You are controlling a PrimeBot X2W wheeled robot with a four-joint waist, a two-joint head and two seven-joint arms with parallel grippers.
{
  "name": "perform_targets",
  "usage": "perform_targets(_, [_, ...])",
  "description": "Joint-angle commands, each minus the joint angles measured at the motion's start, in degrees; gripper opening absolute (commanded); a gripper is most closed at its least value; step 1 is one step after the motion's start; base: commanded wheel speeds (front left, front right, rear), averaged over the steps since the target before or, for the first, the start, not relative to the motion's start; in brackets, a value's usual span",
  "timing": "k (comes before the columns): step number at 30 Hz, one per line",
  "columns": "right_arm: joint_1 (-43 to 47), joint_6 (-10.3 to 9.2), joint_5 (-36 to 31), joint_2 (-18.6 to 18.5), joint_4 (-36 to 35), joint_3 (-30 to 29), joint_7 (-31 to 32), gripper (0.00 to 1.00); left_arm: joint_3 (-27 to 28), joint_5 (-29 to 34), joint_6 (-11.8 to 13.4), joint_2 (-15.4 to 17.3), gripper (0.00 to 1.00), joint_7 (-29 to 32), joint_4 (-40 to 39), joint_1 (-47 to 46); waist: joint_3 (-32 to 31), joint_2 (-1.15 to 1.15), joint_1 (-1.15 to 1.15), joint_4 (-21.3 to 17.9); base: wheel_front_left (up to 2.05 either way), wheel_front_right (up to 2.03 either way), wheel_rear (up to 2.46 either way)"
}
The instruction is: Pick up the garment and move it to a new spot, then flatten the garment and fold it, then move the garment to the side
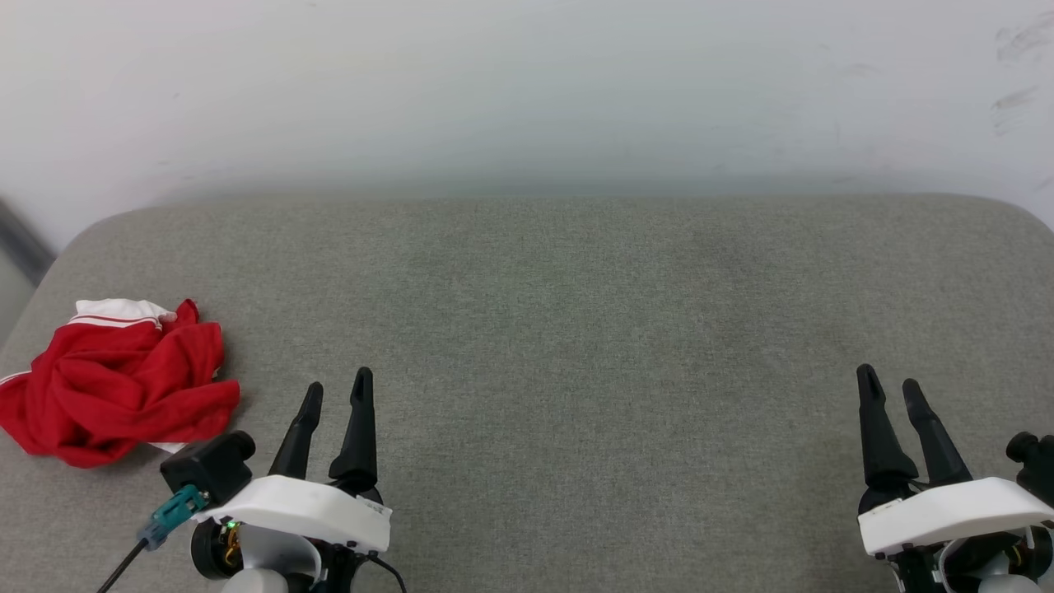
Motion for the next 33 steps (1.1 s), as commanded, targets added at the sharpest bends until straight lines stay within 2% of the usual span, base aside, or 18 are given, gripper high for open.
perform_targets(1, [-0.1, 0.02, -1.2, 0.1, -1.0, 0.1, -0.4, 1.00, -0.3, 1.3, 0.2, 0.5, 1.00, -0.4, -0.5, -1.1, 0.0, 0.00, 0.00, 0.0, 0.00, 0.00, 0.00])
perform_targets(14, [0.4, 0.02, -10.5, 0.2, -2.0, 0.5, -0.6, 1.00, -2.6, 10.1, 1.8, 1.5, 1.00, -2.5, 0.5, -1.5, -0.1, 0.00, 0.00, 0.1, 0.00, 0.00, 0.00])
perform_targets(33, [1.0, 0.01, -20.4, 0.2, -2.7, 0.4, -1.0, 1.00, -5.3, 19.8, 3.3, 2.2, 1.00, -5.0, 1.4, -2.0, -0.4, 0.00, 0.00, 0.2, 0.00, 0.00, 0.00])
